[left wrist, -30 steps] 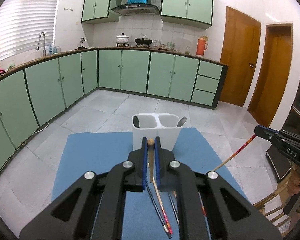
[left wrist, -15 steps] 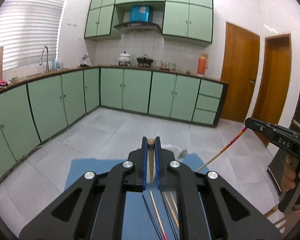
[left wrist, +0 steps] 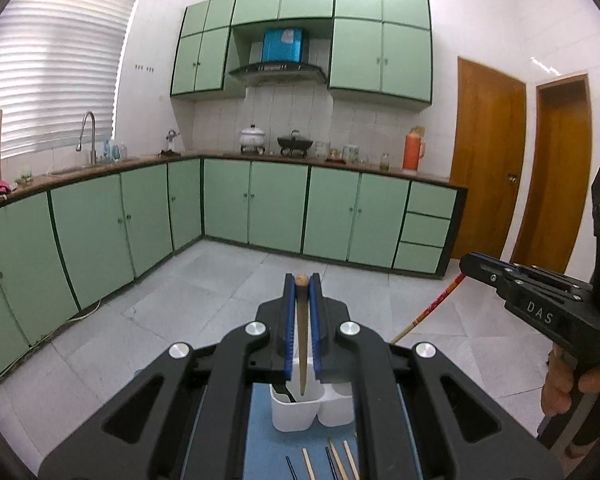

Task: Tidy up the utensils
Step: 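Lift and drop the wooden chopstick into the holder with the left tool while the right drops the red one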

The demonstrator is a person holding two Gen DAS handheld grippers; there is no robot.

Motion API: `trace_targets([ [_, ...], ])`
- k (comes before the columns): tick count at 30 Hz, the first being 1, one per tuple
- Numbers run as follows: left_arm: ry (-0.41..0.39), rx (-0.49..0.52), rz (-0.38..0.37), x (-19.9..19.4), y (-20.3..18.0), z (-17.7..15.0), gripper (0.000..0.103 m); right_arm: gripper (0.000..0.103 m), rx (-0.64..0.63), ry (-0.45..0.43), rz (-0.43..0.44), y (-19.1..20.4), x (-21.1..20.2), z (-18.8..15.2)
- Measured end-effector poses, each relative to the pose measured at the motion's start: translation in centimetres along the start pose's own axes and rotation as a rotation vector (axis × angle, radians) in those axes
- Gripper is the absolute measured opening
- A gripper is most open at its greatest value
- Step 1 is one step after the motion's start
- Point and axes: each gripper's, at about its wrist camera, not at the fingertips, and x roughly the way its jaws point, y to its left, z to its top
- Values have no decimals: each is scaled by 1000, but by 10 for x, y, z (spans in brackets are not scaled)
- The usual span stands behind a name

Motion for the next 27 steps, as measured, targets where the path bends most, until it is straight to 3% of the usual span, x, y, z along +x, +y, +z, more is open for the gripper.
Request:
trace_targets([
  [7,85,8,20,61,2,-23,6,5,-4,94,-26,-2,49,-32],
  [15,189,2,8,89,12,-48,6,5,-6,165,-9,-1,71,-61],
  [18,213,-6,13,89,18,-55,13,6,-22,178,-9,4,70,-66],
  [19,216,-10,11,86,21,-57,22,7,-24,176,-10,4,68,-67],
  [20,211,-13,16,82,22,-58,30,12,-25,172,-8,4,66,-67],
  [24,197,-21,19,64,28,-60,44,34,-26,144,-20,4,48,-71],
  [25,187,-21,21,56,29,-61,52,38,-24,134,-24,3,42,-72],
  [27,173,-17,26,43,30,-64,61,54,-15,108,-34,2,29,-74],
])
